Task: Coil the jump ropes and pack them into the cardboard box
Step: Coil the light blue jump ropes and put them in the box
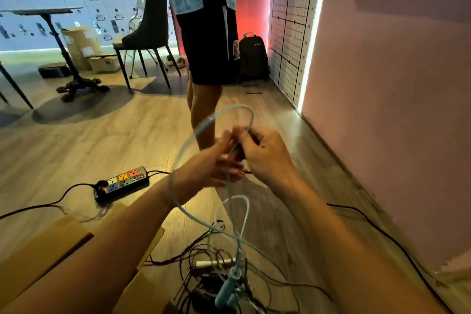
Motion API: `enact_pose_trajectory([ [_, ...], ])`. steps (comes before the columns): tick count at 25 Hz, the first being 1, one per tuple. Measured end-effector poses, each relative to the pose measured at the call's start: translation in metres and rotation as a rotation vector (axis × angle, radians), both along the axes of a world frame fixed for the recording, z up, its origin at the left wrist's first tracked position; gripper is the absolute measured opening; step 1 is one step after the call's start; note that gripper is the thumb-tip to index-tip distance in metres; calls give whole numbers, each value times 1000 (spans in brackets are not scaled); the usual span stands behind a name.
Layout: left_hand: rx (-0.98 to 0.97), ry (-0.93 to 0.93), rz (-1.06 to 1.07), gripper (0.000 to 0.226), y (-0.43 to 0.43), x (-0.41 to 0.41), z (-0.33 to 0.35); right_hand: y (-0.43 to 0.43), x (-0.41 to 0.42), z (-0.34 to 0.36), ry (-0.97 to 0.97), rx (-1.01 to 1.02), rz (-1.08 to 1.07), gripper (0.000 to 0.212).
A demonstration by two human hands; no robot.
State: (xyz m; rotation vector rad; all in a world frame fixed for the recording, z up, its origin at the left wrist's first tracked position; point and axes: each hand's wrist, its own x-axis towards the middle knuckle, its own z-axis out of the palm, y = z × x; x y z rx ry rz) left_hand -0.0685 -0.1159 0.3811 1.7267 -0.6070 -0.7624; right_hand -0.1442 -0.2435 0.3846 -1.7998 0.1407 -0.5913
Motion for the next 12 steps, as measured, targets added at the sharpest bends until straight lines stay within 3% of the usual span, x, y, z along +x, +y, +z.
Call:
enact_pose_trajectory([
  [2, 111, -114, -222, 46, 0, -3, -9, -4, -2, 9, -132, 221, -118, 24],
  [5, -127, -116, -151, 31, -3, -9, -7, -13, -3, 7, -160, 354, -124, 18],
  [7, -365, 2, -38, 30, -4, -11, 0, -15, -5, -3, 100, 182, 39, 47],
  [8, -467, 59, 5, 29, -4, -10, 5, -12, -7, -6, 292, 52, 159, 51],
  [10, -620, 113, 70, 30, -2, -9, 14, -4, -12, -17, 636, -274, 400, 43],
  [12, -719, 101, 106, 30, 2, -8, 20, -3, -9, -32, 746, -517, 446, 28],
])
